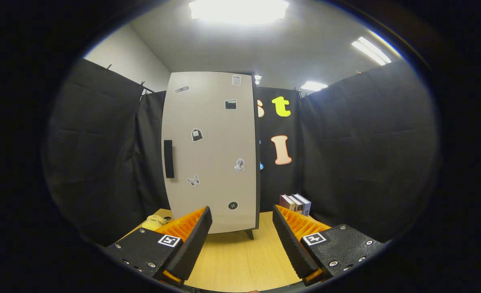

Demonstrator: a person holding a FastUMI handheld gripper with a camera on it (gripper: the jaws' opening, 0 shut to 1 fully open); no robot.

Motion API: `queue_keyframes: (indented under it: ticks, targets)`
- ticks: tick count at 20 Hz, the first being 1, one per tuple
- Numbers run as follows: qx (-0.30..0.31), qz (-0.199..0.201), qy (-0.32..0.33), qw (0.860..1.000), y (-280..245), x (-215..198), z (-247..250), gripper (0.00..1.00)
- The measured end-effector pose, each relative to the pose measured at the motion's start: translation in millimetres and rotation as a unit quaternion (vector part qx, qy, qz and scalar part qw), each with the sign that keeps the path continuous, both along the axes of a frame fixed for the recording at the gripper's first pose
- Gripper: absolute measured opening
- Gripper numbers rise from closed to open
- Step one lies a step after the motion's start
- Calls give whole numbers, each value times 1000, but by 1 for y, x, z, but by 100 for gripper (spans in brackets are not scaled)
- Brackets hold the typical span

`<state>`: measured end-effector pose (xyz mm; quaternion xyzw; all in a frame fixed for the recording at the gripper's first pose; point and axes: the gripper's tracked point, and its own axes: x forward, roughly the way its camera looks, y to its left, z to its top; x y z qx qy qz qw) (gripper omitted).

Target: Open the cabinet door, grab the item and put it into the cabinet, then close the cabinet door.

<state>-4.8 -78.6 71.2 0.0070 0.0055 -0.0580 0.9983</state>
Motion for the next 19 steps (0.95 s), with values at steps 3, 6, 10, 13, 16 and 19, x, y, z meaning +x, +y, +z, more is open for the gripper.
queue_keyframes:
  ticks: [3, 6, 10, 13, 16, 19]
  targets:
    - [3, 1, 3, 1000, -4, 1, -2, 93]
    - [12, 1, 4, 1000, -7, 0, -3, 93]
    - [17, 5, 7, 1000, -10, -2, -4, 93]
    - [22, 7, 5, 1000, -12, -2, 1, 93]
    - [22, 10, 4, 1000, -11, -1, 3, 93]
    - [21, 15, 6, 1000, -9, -1, 2, 93]
